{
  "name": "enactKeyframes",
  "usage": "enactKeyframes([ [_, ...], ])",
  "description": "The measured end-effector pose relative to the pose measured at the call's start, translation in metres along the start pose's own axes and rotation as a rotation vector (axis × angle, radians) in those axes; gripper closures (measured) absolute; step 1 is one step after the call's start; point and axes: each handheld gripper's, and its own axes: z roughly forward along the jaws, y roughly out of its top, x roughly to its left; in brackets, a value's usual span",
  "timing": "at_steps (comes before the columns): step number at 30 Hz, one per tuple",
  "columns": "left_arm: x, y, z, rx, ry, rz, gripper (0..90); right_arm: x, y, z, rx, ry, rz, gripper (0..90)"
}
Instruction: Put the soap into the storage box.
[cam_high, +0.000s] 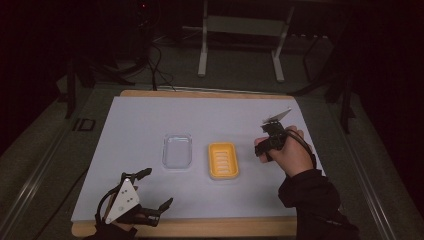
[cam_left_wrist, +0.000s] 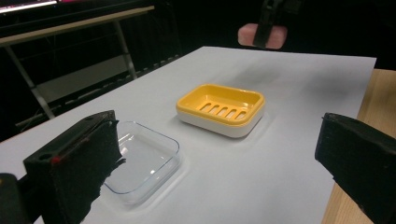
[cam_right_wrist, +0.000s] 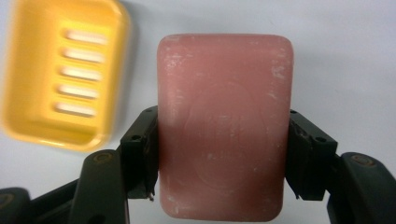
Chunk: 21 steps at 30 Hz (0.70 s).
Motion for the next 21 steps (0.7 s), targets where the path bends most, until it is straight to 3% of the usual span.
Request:
enactKeyframes([
  [6,0.0,0.0,0.0,-0.002,0.0,-0.001,0.6,0.022,0.008,-0.015,-0.028,0.025,-0.011,38.0],
  [9,0.0,0.0,0.0,-0.001,0.0,0.0,0.7,0.032,0.01,-0.018,-0.032,0.03,-0.017,37.9],
  [12,-0.001,0.0,0.0,0.0,0.0,0.006,0.6,0.043,0.013,-0.021,-0.071,0.035,-0.021,37.9],
  [21,-0.002,0.001,-0.001,-0.004,-0.001,0.009,0.7,0.073,0.016,-0.019,-0.093,0.057,-0.038,38.0],
])
